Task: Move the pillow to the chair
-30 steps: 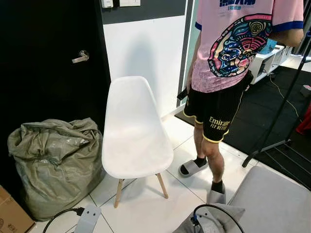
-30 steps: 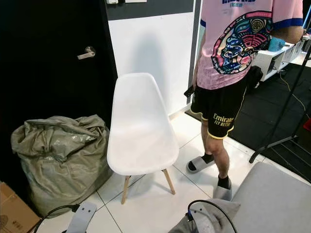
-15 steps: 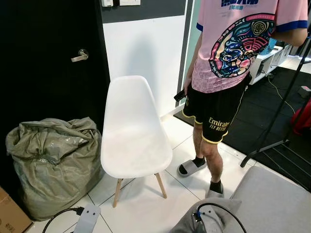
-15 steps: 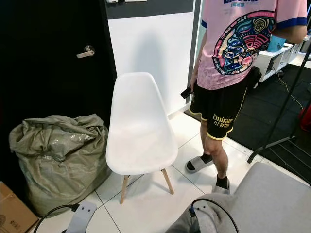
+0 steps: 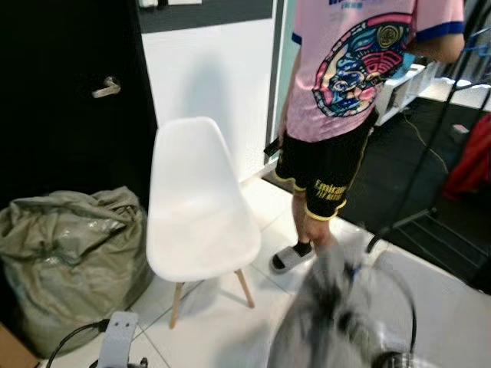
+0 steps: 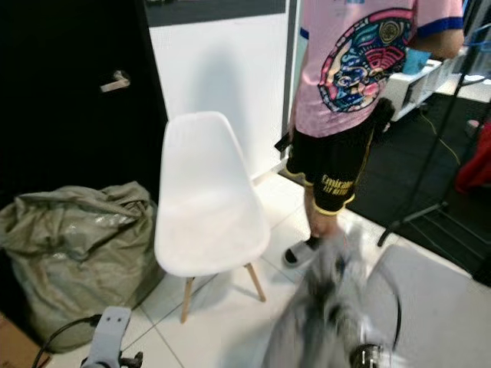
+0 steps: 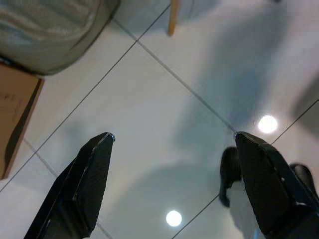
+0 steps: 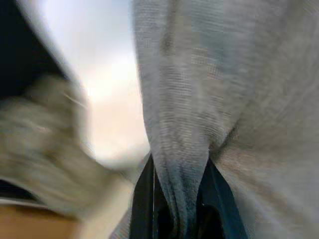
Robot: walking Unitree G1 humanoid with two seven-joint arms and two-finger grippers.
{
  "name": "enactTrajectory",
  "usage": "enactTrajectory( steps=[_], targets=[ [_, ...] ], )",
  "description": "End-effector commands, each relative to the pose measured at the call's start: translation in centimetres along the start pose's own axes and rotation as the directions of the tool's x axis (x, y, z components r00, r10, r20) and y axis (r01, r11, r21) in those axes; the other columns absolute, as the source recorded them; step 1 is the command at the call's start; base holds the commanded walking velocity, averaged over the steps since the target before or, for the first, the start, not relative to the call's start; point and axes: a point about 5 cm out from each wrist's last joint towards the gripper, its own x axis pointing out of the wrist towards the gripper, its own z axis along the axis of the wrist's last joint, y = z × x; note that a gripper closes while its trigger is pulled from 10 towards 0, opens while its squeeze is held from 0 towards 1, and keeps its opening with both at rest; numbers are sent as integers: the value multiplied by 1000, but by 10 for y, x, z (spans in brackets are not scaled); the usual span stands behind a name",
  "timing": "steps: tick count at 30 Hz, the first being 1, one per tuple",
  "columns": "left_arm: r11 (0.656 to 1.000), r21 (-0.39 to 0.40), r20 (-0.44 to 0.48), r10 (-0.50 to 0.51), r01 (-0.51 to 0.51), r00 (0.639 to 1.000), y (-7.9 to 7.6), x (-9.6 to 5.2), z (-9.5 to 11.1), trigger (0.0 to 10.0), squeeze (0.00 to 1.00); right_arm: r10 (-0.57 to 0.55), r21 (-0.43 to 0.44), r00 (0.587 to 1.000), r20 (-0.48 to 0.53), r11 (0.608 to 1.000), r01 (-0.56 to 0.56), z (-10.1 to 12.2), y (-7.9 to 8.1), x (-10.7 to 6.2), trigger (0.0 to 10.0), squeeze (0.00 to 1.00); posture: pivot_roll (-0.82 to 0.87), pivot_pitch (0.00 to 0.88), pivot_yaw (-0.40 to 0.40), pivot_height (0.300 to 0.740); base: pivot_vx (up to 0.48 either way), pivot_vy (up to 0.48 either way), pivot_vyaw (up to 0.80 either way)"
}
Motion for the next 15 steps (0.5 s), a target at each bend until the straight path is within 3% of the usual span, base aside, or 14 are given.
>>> enactTrajectory(
  steps=[1, 2, 7, 15],
  targets=[
    [1000, -6, 17, 15, -15, 1000, 6, 0, 4, 10000, 0, 151, 48, 988, 17, 987, -151, -1, 21, 7, 10000, 0, -109, 20, -29, 740, 0, 0, 0],
    [1000, -2, 18, 14, -14, 1000, 6, 1, 5, 10000, 0, 227, 51, 974, 17, 972, -228, 2, 32, 11, 10000, 0, -110, 5, -27, 740, 0, 0, 0],
    [1000, 18, 23, 4, -4, 1000, 3, 1, 8, 10000, 0, 355, -1, 935, -24, 935, -355, 1, 51, 16, 10000, 0, -116, 11, -25, 740, 0, 0, 0],
    [1000, 14, 46, -3, 2, 999, 0, 1, 11, 10000, 0, 363, -69, 924, -117, 926, -372, -5, 51, 15, 10000, 0, -119, 16, -22, 740, 0, 0, 0]
  ],
)
